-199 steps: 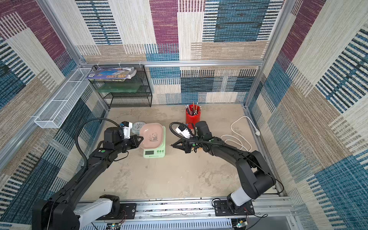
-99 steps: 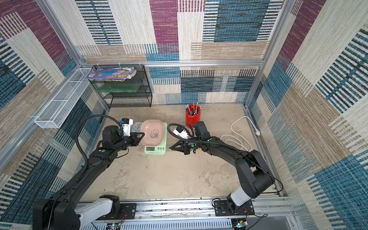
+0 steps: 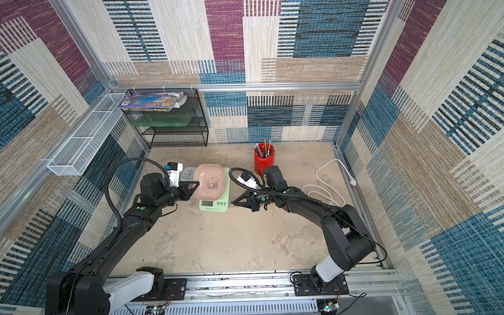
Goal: Charge the electronic scale
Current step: Insert the charging cable into the electronic scale.
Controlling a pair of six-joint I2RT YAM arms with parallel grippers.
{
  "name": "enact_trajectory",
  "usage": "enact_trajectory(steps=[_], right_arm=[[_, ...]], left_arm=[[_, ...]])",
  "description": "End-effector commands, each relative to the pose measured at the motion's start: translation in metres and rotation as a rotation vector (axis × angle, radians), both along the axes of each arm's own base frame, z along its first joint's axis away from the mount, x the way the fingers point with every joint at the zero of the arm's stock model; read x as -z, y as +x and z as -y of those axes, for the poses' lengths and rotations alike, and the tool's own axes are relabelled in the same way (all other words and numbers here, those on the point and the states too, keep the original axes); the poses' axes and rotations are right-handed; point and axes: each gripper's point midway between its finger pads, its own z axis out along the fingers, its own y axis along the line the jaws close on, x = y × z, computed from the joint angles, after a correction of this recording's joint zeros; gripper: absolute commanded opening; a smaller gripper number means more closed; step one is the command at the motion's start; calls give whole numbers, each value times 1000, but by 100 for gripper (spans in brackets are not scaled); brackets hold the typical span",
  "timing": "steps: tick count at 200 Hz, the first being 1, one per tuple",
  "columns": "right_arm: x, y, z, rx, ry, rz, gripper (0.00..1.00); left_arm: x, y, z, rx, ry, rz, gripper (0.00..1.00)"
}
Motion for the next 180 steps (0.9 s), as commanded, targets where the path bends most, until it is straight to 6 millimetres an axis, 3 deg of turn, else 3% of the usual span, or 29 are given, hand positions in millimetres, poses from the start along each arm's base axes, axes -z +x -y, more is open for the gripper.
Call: enact_trajectory(steps=[1,125,180], right_arm=[[-10,3,-3,2,40,14,0],[-4,10,-3,27,52,-41,0],[-15,5,-5,4,96,-65,0]], left_arm=[[-20,3,5,20,-50,70,0],[-25,3,7,28,-67,97,0],[-31,2,10,42,-87,115,0]])
